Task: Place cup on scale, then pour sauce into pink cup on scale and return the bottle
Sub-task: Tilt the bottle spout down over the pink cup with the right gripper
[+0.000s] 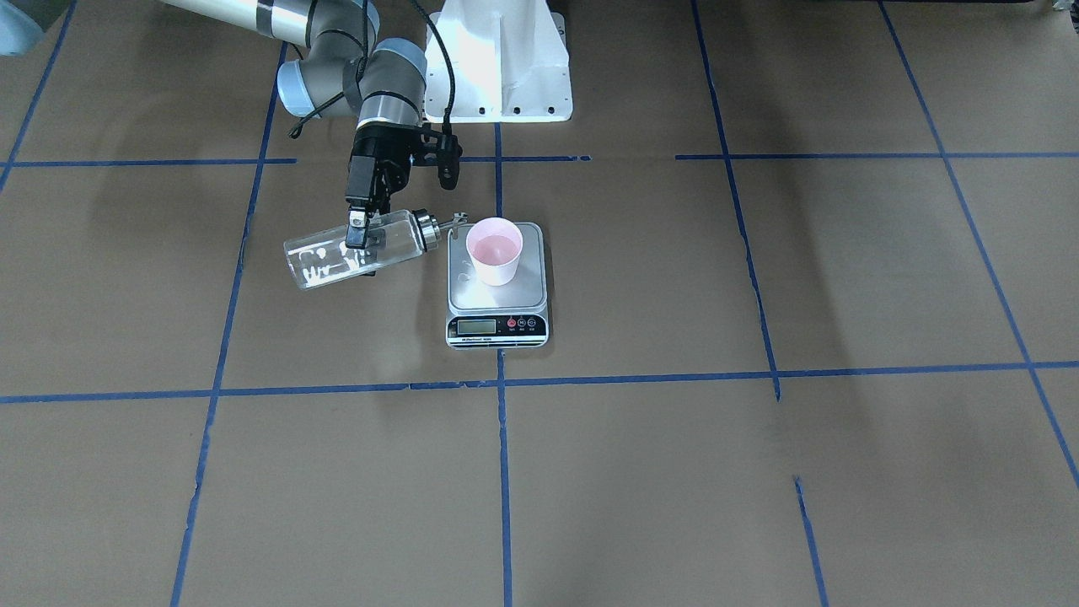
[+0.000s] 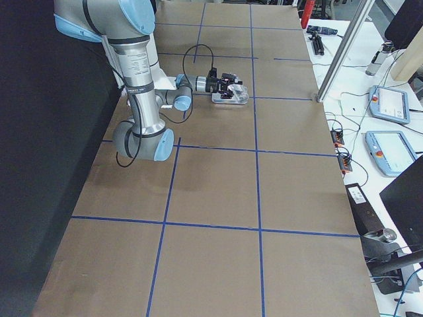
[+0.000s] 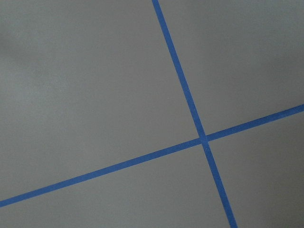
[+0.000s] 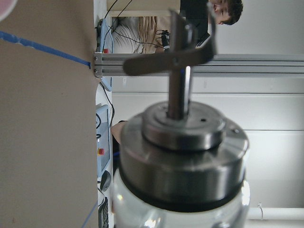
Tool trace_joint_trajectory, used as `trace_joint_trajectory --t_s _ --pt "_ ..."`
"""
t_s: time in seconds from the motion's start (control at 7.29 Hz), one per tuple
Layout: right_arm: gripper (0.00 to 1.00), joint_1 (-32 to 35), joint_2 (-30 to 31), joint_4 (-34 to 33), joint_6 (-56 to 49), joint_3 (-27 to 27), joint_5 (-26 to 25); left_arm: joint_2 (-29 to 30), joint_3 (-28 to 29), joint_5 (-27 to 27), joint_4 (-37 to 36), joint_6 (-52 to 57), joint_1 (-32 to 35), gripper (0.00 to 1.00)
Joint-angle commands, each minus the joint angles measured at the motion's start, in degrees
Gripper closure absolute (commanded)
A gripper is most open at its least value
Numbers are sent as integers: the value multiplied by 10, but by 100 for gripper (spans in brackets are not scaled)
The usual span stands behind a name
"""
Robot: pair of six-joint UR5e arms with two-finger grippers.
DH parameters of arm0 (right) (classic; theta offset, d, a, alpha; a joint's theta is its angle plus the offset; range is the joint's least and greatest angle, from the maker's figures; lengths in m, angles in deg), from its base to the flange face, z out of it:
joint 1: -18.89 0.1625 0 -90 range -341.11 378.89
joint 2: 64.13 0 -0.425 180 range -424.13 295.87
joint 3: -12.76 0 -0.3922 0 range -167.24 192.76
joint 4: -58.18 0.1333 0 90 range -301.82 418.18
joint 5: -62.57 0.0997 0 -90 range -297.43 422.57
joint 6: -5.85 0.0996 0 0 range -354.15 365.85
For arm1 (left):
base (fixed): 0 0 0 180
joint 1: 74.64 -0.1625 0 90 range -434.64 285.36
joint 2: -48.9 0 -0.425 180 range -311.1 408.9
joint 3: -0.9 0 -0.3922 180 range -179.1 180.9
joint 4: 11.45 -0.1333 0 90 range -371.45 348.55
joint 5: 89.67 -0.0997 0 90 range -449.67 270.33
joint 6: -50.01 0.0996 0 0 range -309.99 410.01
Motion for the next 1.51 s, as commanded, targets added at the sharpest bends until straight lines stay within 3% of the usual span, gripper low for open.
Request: trace_joint_trajectory --t_s 0.0,1.37 --pt "100 -1 0 0 -45 -1 -10 0 0 0 0 0 0 0" --pt "100 -1 -11 2 -90 -1 -16 1 0 1 0 0 -1 0"
